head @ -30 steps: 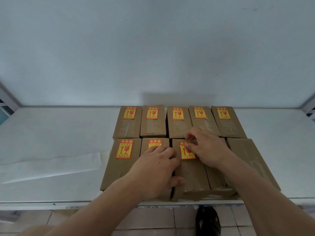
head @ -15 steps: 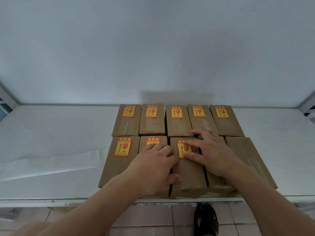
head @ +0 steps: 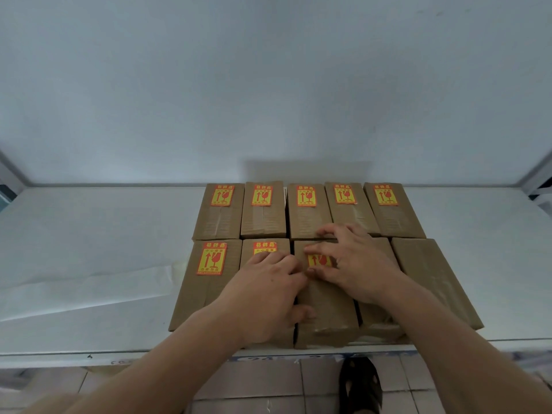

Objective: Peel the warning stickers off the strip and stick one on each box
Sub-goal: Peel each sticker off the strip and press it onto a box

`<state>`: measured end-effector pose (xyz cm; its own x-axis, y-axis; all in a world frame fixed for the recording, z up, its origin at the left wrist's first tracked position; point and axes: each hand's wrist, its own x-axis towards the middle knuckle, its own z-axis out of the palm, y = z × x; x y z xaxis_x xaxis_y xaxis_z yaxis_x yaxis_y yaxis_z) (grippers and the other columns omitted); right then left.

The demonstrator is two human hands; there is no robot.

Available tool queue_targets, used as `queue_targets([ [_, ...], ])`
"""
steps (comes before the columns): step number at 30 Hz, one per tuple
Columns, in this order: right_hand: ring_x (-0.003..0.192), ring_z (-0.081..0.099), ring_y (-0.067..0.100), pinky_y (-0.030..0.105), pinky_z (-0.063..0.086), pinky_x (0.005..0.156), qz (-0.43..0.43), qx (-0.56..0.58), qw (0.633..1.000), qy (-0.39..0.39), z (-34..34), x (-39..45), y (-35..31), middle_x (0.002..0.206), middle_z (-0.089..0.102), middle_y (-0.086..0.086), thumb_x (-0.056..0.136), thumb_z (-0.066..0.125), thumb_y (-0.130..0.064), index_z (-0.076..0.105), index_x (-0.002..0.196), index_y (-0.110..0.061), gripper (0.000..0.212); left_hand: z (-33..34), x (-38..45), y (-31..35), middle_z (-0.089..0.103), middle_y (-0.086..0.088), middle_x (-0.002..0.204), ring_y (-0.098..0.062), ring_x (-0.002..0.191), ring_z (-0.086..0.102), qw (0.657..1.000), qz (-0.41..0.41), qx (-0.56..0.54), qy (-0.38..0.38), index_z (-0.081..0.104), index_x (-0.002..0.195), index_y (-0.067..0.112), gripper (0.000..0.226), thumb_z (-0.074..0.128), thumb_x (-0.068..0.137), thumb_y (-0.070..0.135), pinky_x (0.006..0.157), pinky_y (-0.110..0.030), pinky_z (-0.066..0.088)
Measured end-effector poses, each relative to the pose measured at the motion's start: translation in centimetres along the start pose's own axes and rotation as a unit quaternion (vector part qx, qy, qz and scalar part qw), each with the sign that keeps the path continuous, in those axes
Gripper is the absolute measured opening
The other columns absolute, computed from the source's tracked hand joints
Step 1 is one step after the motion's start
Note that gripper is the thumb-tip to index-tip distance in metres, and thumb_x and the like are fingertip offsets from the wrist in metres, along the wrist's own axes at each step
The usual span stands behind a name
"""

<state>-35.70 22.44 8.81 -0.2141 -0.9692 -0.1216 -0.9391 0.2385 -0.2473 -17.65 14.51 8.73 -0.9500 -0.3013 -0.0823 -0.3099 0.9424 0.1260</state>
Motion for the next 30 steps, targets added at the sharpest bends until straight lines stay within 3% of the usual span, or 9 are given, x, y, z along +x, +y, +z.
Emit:
queue_targets([
  [9, 0.14, 0.015, 0.013, 0.041, 0.022, 0.115, 0.051, 0.019, 0.999, 0.004, -0.9, -1.3, 1.4, 0.15, 0.027, -0.011, 0.086, 0.053, -0.061, 0.046, 0.137, -0.044, 0.054, -0.3, 0.0, 0.2, 0.047, 0.006, 0.13, -0.016, 0.124, 0.037, 1.0, -0.004, 0.016, -0.008, 0.052, 0.126, 0.028, 0.055, 0.034, 0.09, 0.065, 0.107, -0.037, 0.025],
  [18, 0.139, 0.018, 0.014, 0.04, 0.021, 0.115, 0.044, 0.023, 0.999, -0.006, -1.2, -1.2, 1.4, 0.148, 0.031, -0.012, 0.086, 0.056, -0.057, 0.048, 0.136, -0.039, 0.053, -0.1, -0.2, 0.1, 0.045, 0.008, 0.132, -0.015, 0.126, 0.035, 1.0, 0.0, -0.006, 0.008, 0.05, 0.129, 0.03, 0.052, 0.035, 0.092, 0.062, 0.108, -0.035, 0.024],
  [24, 0.131, 0.029, 0.007, 0.03, 0.027, 0.106, -0.012, 0.015, 0.999, 0.043, -0.9, -0.8, -0.9, 0.137, 0.04, -0.019, 0.095, 0.045, -0.049, 0.049, 0.131, -0.039, 0.037, -1.0, -2.5, -2.7, 0.058, 0.008, 0.122, -0.015, 0.118, 0.05, 0.994, -0.006, 0.022, 0.11, 0.061, 0.116, 0.029, 0.038, 0.039, 0.093, 0.049, 0.102, -0.037, 0.038],
  [30, 0.119, 0.046, 0.008, 0.028, 0.037, 0.101, -0.13, -0.066, 0.986, 0.08, -0.2, 2.0, -8.0, 0.13, 0.053, -0.013, 0.098, 0.04, -0.043, 0.054, 0.129, -0.033, 0.035, -1.0, -8.2, -9.3, 0.068, 0.003, 0.101, -0.02, 0.094, 0.064, 0.976, -0.116, 0.082, 0.162, 0.07, 0.098, 0.024, 0.033, 0.047, 0.09, 0.046, 0.084, -0.037, 0.051],
])
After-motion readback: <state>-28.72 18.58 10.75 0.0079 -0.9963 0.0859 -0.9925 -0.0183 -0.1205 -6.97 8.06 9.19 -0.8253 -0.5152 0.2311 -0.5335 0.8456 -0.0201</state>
